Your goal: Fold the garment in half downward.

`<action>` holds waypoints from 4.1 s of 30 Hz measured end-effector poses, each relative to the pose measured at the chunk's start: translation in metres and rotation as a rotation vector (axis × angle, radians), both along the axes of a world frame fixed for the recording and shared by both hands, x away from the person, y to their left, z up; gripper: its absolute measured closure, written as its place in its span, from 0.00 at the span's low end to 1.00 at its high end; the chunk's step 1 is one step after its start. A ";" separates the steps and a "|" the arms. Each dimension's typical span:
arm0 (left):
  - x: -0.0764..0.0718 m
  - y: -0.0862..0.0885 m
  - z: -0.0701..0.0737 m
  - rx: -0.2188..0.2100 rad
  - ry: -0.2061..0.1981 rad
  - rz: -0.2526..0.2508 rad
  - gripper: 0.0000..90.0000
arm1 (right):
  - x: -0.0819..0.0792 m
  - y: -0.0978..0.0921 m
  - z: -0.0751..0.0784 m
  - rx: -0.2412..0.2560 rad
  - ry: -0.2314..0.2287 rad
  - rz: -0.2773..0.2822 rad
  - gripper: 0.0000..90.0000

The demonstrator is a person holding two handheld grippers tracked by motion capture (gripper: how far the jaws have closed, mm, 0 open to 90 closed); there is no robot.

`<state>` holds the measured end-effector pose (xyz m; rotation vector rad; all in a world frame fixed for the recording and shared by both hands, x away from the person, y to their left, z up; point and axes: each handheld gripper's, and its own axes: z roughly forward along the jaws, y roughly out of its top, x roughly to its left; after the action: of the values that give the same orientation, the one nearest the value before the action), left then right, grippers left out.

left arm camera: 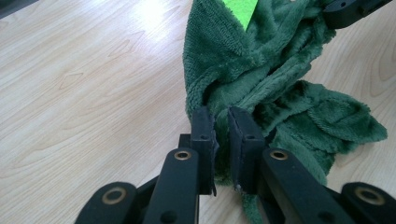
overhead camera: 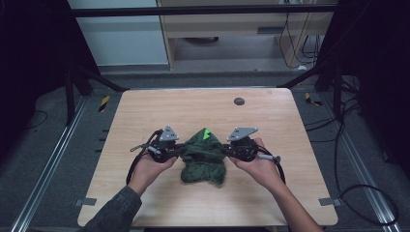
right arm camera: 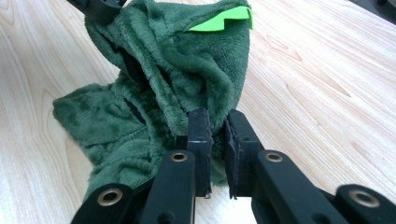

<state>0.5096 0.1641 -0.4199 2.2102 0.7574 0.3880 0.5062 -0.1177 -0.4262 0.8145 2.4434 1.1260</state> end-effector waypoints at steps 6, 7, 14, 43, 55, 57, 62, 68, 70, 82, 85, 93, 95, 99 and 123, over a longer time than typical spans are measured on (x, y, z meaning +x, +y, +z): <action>-0.006 0.000 -0.002 -0.005 0.003 -0.009 0.90 | -0.006 0.000 -0.001 0.000 -0.002 0.006 0.89; -0.006 0.000 -0.002 -0.006 0.002 -0.009 0.90 | -0.006 0.000 0.000 0.001 -0.003 0.007 0.89; -0.009 0.001 -0.004 -0.007 0.006 -0.009 0.90 | -0.010 0.000 -0.001 0.003 -0.005 0.015 0.89; -0.019 0.000 -0.018 -0.020 0.032 -0.022 0.88 | -0.019 0.000 -0.007 0.005 0.013 0.040 0.85; -0.025 -0.001 -0.023 -0.018 0.032 -0.030 0.88 | -0.023 -0.001 -0.013 0.006 0.026 0.038 0.85; -0.026 -0.001 -0.025 -0.020 0.035 -0.029 0.88 | -0.023 -0.001 -0.014 0.008 0.025 0.039 0.84; -0.028 -0.001 -0.027 -0.022 0.035 -0.026 0.87 | -0.024 -0.002 -0.015 0.007 0.030 0.038 0.83; -0.029 -0.001 -0.029 -0.019 0.036 -0.027 0.87 | -0.025 -0.003 -0.016 0.007 0.032 0.039 0.82; -0.031 -0.001 -0.029 -0.017 0.035 -0.029 0.86 | -0.025 -0.003 -0.017 0.007 0.034 0.041 0.82; -0.034 -0.001 -0.032 -0.015 0.035 -0.023 0.85 | -0.028 -0.003 -0.018 -0.001 0.029 0.045 0.79; -0.035 -0.002 -0.034 -0.013 0.037 -0.025 0.84 | -0.030 -0.002 -0.019 -0.005 0.030 0.047 0.78; -0.039 0.000 -0.037 -0.011 0.034 -0.025 0.84 | -0.036 -0.002 -0.022 -0.008 0.032 0.053 0.78; -0.039 0.000 -0.038 -0.013 0.034 -0.024 0.84 | -0.036 -0.002 -0.022 -0.009 0.028 0.055 0.78; -0.040 0.001 -0.039 -0.016 0.035 -0.023 0.84 | -0.038 -0.002 -0.023 -0.005 0.029 0.053 0.78; -0.038 0.004 -0.043 -0.026 0.033 -0.009 0.88 | -0.032 0.004 -0.024 -0.003 0.044 0.040 0.63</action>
<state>0.4716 0.1679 -0.4629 2.2003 0.7660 0.3358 0.4744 -0.1135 -0.4499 0.8009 2.5078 1.1297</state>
